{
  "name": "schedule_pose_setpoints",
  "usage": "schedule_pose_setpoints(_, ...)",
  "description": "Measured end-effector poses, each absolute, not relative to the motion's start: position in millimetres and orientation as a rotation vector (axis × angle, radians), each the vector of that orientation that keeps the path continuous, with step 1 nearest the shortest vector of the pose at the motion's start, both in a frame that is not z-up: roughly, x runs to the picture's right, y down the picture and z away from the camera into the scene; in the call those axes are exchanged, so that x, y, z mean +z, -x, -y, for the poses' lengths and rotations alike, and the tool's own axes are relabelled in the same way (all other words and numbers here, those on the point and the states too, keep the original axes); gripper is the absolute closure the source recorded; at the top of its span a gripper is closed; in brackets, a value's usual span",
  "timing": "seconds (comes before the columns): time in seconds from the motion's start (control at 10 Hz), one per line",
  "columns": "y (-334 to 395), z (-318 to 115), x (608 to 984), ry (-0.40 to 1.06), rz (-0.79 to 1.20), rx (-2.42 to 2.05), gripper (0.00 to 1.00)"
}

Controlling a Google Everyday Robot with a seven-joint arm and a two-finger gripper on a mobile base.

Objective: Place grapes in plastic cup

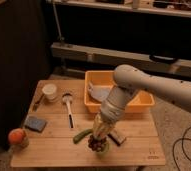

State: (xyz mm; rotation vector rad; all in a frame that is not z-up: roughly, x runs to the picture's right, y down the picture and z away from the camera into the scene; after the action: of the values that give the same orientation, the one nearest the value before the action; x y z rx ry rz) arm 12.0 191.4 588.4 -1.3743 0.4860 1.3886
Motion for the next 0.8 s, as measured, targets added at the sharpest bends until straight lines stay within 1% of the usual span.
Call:
schedule_pose_setpoints(0.3,-10,-211,600,1.374,-0.485,1.387,0.99)
schedule_pose_setpoints(0.8,-20,-214,605,1.327,-0.52,1.43,0.99)
